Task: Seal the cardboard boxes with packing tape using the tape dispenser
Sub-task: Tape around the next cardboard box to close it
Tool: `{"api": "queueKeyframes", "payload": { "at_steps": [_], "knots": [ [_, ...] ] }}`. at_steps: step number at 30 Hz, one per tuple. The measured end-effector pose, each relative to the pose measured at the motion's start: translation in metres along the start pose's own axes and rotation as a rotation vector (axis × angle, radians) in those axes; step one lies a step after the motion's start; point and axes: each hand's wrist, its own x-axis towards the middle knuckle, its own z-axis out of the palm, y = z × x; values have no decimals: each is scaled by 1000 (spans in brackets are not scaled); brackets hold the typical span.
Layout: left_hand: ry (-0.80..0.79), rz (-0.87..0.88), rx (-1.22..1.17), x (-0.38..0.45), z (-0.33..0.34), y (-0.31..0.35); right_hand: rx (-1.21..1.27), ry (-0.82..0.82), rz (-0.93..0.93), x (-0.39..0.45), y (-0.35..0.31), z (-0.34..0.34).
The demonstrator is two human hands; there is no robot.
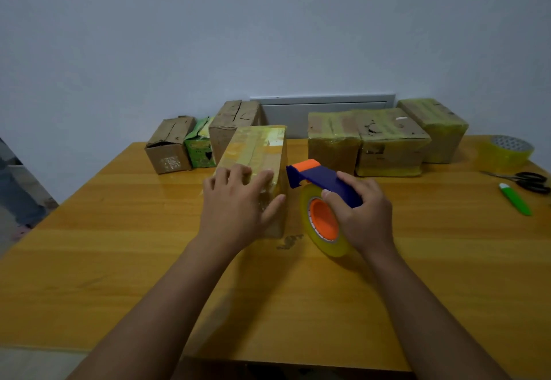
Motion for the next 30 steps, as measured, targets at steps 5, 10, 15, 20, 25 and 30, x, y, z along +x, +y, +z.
{"api": "queueKeyframes", "payload": {
  "at_steps": [5,10,15,20,25,30],
  "knots": [
    [91,46,-35,-1,8,-7,16,8,-16,-3,5,4],
    [175,43,-77,2,15,-9,5,6,-41,-8,5,3],
    [201,42,-59,3,18,-6,-9,3,-94,-15,3,2],
    [267,78,-4,-5,26,-4,16,25,-93,-17,6,1],
    [391,176,26,-14,43,0,66,35,-96,-19,11,-2],
    [303,212,32,-28,54,10,85,45,-84,-18,13,-3]
  ]
}}
